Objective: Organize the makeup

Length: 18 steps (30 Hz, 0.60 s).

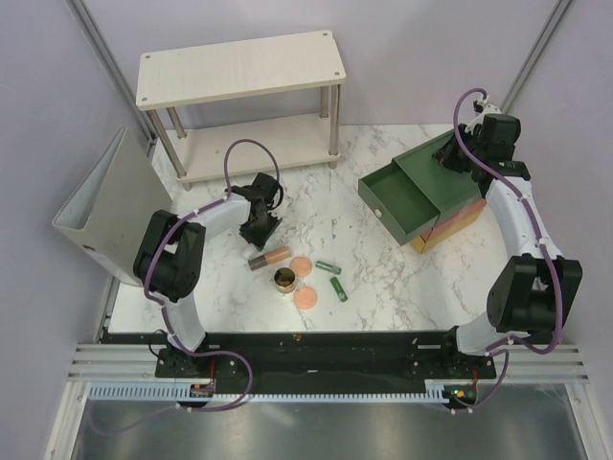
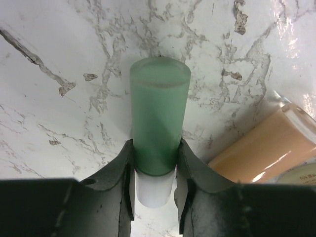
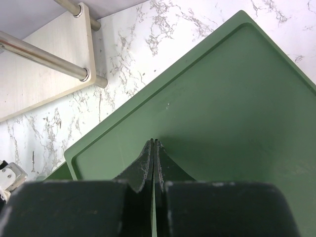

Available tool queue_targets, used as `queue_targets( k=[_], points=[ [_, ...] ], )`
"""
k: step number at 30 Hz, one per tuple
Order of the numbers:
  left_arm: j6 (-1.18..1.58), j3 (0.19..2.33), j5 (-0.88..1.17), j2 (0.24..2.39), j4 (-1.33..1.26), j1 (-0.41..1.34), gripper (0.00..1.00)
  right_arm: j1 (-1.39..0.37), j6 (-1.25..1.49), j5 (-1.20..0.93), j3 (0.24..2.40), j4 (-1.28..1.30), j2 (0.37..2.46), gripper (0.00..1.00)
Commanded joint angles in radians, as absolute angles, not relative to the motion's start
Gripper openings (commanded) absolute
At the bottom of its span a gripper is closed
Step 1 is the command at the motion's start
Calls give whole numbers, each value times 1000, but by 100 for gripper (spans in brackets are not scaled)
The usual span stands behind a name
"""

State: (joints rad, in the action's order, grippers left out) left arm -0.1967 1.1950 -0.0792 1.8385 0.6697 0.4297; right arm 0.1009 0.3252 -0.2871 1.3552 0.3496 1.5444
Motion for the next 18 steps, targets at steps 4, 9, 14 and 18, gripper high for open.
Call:
queue_targets(
  k=[4, 9, 14, 18],
  points=[
    [-161, 1347, -66, 1728, 672, 430, 2, 92, 308, -267, 1296, 594, 1626, 0],
    [30, 1541, -9, 1643, 684, 430, 2, 91, 310, -270, 1292, 594, 1631, 0],
    [281, 1727, 279, 1680, 673, 430, 2, 91, 313, -279, 1290, 591, 1634, 0],
    [588, 1740, 551, 1735, 536, 433, 2, 91, 316, -282, 1289, 589, 1635, 0]
  ],
)
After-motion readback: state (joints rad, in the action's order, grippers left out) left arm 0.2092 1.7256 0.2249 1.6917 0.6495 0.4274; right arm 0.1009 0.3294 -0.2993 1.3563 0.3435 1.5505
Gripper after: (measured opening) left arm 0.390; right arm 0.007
